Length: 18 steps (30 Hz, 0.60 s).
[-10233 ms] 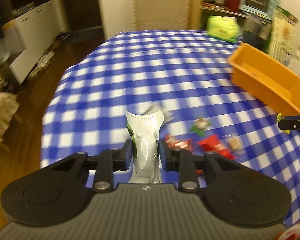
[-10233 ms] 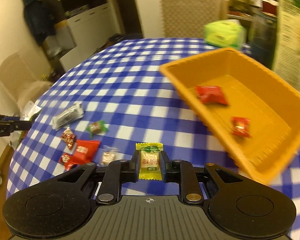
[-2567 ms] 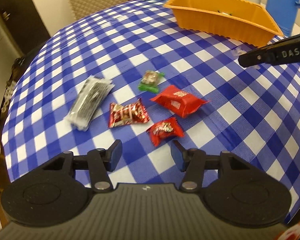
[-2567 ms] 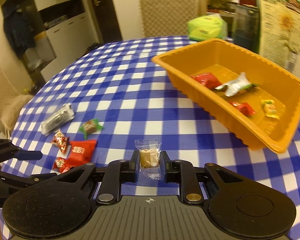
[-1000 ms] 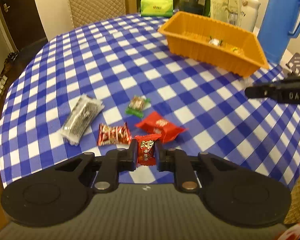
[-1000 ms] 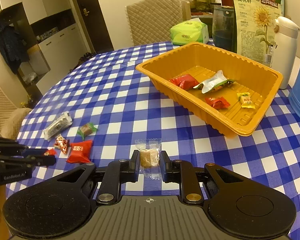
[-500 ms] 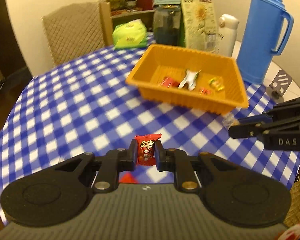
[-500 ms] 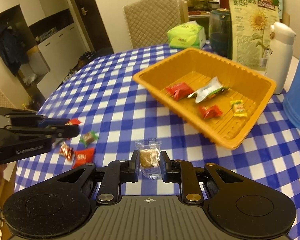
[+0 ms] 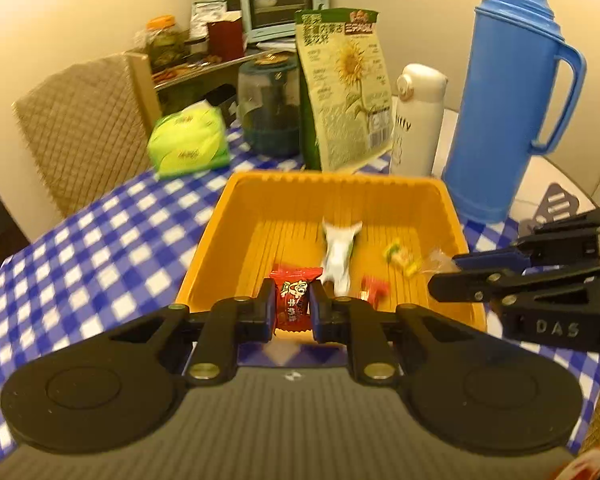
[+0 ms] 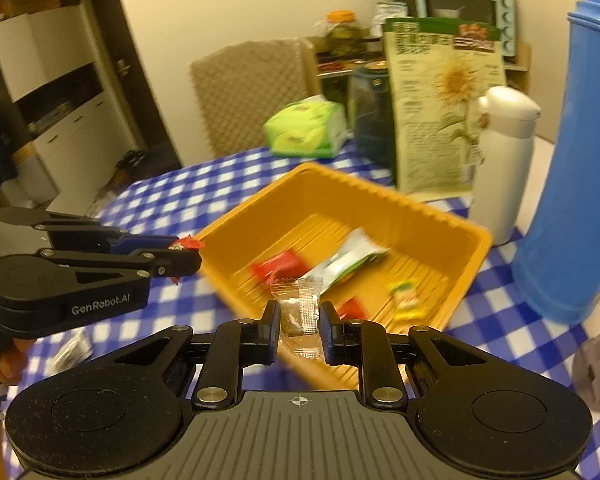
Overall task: Organize snacks
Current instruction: 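Carry both snacks over the orange tray and open both grippers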
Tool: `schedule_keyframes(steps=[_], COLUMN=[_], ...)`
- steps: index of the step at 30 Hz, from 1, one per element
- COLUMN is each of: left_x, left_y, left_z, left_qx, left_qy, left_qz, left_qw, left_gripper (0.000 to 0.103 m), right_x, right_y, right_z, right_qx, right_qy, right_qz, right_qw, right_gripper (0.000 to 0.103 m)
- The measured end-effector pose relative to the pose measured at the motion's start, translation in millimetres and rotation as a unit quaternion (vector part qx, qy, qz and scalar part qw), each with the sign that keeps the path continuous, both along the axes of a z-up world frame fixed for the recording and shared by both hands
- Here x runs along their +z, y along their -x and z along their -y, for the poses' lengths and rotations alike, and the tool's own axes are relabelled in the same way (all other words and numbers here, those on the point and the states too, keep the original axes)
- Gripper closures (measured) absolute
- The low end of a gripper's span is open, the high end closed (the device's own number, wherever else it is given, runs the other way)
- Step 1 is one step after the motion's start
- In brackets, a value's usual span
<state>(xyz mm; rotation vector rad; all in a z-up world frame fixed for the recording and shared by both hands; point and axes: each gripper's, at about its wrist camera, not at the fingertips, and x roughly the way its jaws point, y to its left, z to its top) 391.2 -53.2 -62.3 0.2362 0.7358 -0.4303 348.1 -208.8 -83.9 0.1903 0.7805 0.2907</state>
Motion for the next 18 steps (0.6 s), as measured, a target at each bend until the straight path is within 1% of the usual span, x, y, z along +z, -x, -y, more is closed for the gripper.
schedule_keyframes(steps=[5, 9, 15, 18], left_x=[-4.1, -13.1, -30.9, -41.2], left_y=[-38.0, -64.3, -97.7, -110.4], left_z=[20.7, 34.8, 53.2, 61.4], left_qx=[-0.013, -0.020, -0.025, -0.025], left_qy=[-0.001, -0.012, -0.018, -0.030], left_qz=[-0.001, -0.005, -0.027, -0.033], left_qw=[0.9999, 0.9997, 0.9992, 0.9987], left_gripper=[0.086, 0.086, 0.086, 0.086], right_x=[-8.0, -18.4, -34.6, -39.4], right_y=[-29.9, -50.1, -73.8, -81.0], right_z=[17.2, 29.1, 42.0, 46.5], right_qx=[-0.027, -0.042, -0.059, -0.066], right_qy=[0.006, 0.011, 0.009, 0.007], right_qz=[0.000, -0.002, -0.015, -0.018], right_qw=[1.000, 0.999, 0.998, 0.998], right_gripper=[0.082, 0.082, 0.082, 0.082])
